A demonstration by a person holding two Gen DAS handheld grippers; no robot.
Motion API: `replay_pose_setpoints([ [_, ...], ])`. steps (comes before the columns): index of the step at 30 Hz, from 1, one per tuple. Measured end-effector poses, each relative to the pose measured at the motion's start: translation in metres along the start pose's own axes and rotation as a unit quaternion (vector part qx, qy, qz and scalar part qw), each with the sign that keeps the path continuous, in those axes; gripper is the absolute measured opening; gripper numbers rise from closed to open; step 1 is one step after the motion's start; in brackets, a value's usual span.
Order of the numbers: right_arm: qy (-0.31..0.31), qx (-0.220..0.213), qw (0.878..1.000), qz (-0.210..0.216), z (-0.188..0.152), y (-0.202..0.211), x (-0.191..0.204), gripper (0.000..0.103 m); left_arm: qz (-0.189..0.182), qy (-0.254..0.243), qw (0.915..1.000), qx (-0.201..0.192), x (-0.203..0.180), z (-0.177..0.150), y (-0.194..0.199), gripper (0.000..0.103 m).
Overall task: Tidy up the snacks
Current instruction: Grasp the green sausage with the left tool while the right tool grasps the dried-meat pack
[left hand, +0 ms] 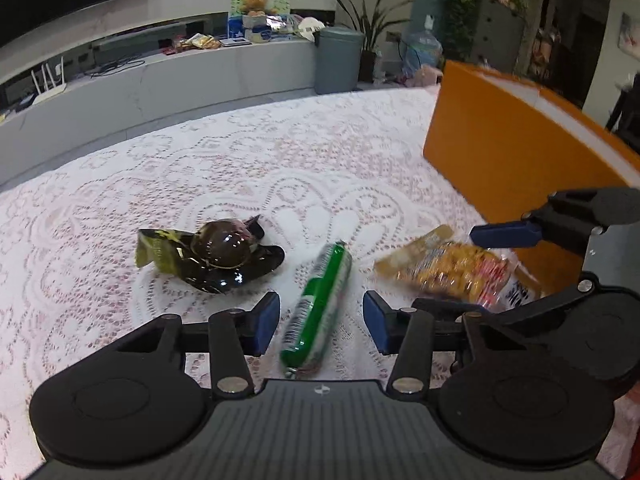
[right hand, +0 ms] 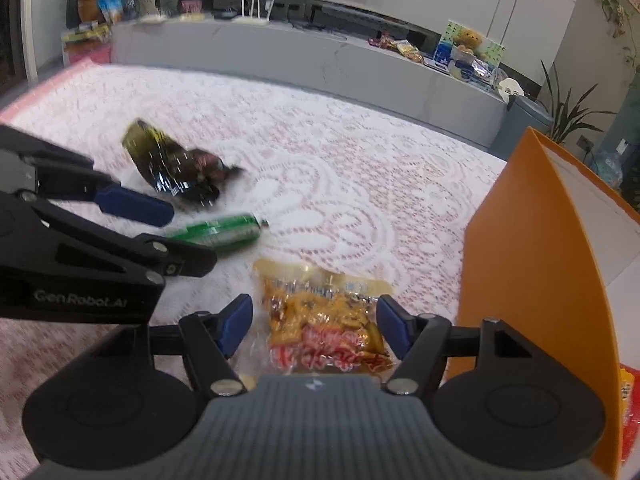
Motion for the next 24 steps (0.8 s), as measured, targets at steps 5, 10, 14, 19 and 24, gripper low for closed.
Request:
replay_pose_setpoints([
  [5, 0.011, -0.001, 1.0, -0.013, -0.003, -0.001, 0.002, 0.068, 0.024, -0.006, 0.9997, 0.008, -0.007, 0.001, -0.012, 0.052],
  [10, 0.021, -0.004, 0.999, -0.025, -0.005, -0.001, 0.003, 0.062, 0.038, -0.024, 0.9989, 0.01, -0.013, 0.002, -0.013, 0.038],
  [14, 0.035, -0.003, 0.999, -0.039, -0.006, 0.001, 0.007, 0.059, 0.036, -0.018, 0.9991, 0.009, -0.012, 0.001, -0.009, 0.025],
  [19, 0.065, -0.022, 0.996, -0.06, -0.008, 0.009, 0.013, 0.048, 0.04, 0.012, 0.9991, 0.008, -0.004, -0.001, -0.003, 0.024],
  [24, 0.062, -0.029, 0.996, -0.052, -0.009, 0.015, 0.013, 0.039, 0.04, 0.043, 0.9983, 0.002, 0.002, 0.0, 0.01, 0.024],
])
Point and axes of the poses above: each gripper's, at about its wrist camera, not at the fingertips, and y roughly against the way its jaws point, x to its left, z to its top, the point moved 3 cm from there along -y, roughly the way its jaws point, and after that the axes turned 12 degrees about -y, right-handed, at the moved point
